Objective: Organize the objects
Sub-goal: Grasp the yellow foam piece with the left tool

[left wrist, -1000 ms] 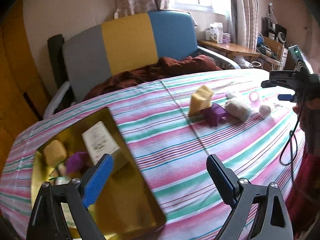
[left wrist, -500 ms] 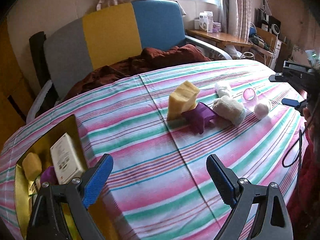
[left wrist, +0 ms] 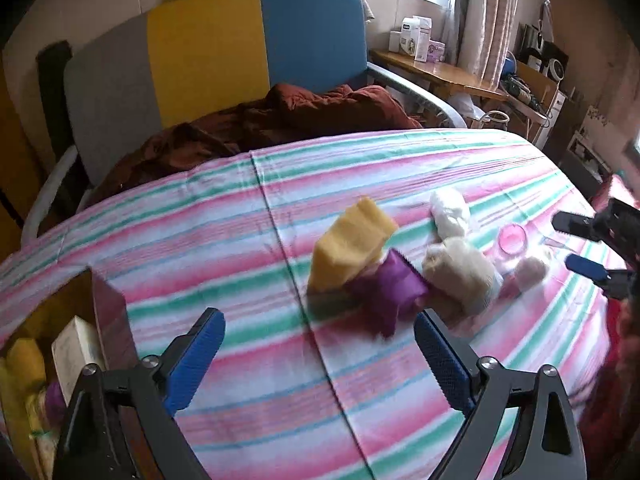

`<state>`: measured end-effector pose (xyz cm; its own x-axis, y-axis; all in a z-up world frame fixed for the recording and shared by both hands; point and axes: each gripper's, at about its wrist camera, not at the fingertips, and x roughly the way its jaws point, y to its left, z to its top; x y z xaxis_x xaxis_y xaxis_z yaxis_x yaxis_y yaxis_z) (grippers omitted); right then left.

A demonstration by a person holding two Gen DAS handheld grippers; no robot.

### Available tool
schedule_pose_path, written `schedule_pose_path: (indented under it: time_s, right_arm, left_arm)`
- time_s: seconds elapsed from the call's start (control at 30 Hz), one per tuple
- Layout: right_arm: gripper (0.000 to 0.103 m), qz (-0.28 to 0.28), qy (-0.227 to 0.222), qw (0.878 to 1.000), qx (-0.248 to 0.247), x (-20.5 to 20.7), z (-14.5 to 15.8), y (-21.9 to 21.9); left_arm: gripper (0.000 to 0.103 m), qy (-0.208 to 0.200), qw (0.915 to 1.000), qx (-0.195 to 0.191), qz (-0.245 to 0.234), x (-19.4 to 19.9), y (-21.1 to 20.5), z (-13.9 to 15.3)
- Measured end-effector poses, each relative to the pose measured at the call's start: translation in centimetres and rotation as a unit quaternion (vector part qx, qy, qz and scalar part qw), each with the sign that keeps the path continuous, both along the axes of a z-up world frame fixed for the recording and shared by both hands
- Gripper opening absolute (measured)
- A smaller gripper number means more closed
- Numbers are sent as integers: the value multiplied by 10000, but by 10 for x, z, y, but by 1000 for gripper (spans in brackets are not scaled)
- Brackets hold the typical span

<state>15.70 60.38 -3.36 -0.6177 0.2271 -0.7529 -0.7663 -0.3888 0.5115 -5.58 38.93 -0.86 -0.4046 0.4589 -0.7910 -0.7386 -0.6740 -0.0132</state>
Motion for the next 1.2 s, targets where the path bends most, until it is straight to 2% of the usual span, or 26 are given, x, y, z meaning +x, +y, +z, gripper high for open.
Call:
schedule_pose_path:
  time_s: [0.27, 0.47, 0.53, 0.57, 0.6, 0.67, 0.8, 1.0, 1.2]
  right_arm:
    - [80, 144, -48, 9999, -2, -5, 0, -2]
    - [80, 229, -175, 9996, -6, -10, -2, -3]
    - [80, 248, -227, 9994, -12, -11, -3, -3]
    - [80, 244, -248, 9994, -8, -11, -4, -3]
    - [80, 238, -259, 9994, 0, -11, -4, -3]
    - [80, 228, -313, 9992, 46, -12, -4, -2]
    - [80, 270, -423, 9986, 153, -14, -3, -4]
    - [80, 159, -429, 9989, 131, -11, -4, 0]
    - [80, -26, -400, 9992, 55, -7, -6, 5]
  left_arm:
    - [99, 125, 9993, -276, -223, -19, 42, -18]
    - [100, 72, 9997, -189, -127, -40, 64, -24]
    - [99, 111, 9995, -266, -109, -45, 72, -27]
    - [92, 44, 9996, -252, -125, -47, 74, -29]
    - [72, -74, 9995, -219, -200, -49, 75, -31]
    - [51, -168, 9991, -240, -322, -49, 75, -34]
    - [45, -114, 9989, -160, -423, -40, 64, -33]
    - [44, -278, 9991, -12, -323, -23, 35, -24]
    - [44, -344, 9981, 419, -287, 6, -3, 1]
